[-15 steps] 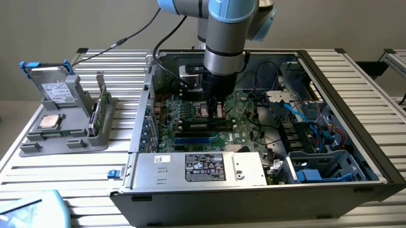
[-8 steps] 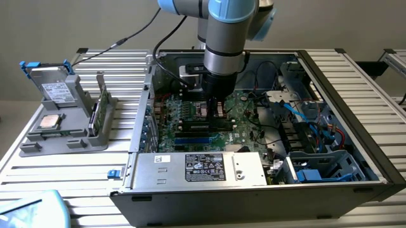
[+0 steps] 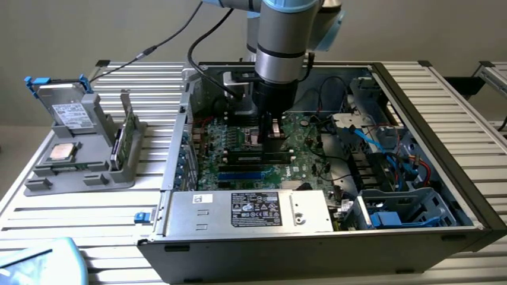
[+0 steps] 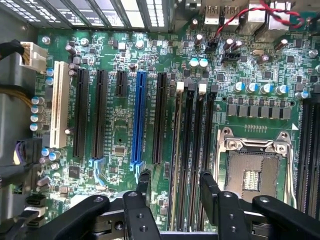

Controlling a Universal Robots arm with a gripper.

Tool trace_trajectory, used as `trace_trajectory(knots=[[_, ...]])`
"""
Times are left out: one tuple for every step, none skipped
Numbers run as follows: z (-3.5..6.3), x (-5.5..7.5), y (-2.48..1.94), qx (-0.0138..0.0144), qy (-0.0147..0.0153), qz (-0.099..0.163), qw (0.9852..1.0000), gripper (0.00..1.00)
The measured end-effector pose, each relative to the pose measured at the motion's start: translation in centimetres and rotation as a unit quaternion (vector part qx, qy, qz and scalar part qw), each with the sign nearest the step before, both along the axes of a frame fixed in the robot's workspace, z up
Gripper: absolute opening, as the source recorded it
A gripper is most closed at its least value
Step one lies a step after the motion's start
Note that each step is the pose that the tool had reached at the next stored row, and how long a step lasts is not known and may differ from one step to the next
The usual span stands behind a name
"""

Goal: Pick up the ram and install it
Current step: 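Insert the ram into the slot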

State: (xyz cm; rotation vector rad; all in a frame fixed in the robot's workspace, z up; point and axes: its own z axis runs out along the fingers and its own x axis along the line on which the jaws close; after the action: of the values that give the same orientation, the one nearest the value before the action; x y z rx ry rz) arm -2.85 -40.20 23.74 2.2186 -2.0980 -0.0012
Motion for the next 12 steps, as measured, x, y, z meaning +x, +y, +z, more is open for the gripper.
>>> trace_trajectory(knots=[[0.21, 0.00, 0.00, 0.0000, 0.0001, 0.000, 1.0000, 0.52], [0.31, 0.00, 0.00, 0.0000, 0.0002, 0.000, 1.0000, 0.52], [0.33, 0.01, 0.00, 0.0001, 0.0001, 0.000, 1.0000, 0.52], [0.32, 0.01, 0.00, 0.0001, 0.0001, 0.000, 1.0000, 0.52], [0.32, 0.01, 0.00, 0.0001, 0.0001, 0.000, 1.0000, 0.50], [0.33, 0.01, 0.00, 0.0001, 0.0001, 0.000, 1.0000, 0.44], [0.33, 0.01, 0.00, 0.0001, 0.0001, 0.000, 1.0000, 0.44], [0.33, 0.01, 0.00, 0.0000, 0.0002, 0.000, 1.0000, 0.37], [0.33, 0.01, 0.00, 0.0000, 0.0002, 0.000, 1.0000, 0.31], [0.33, 0.01, 0.00, 0.0000, 0.0002, 0.000, 1.0000, 0.31], [0.33, 0.01, 0.00, 0.0000, 0.0002, 0.000, 1.0000, 0.25], [0.33, 0.01, 0.00, 0.0000, 0.0002, 0.000, 1.0000, 0.19]])
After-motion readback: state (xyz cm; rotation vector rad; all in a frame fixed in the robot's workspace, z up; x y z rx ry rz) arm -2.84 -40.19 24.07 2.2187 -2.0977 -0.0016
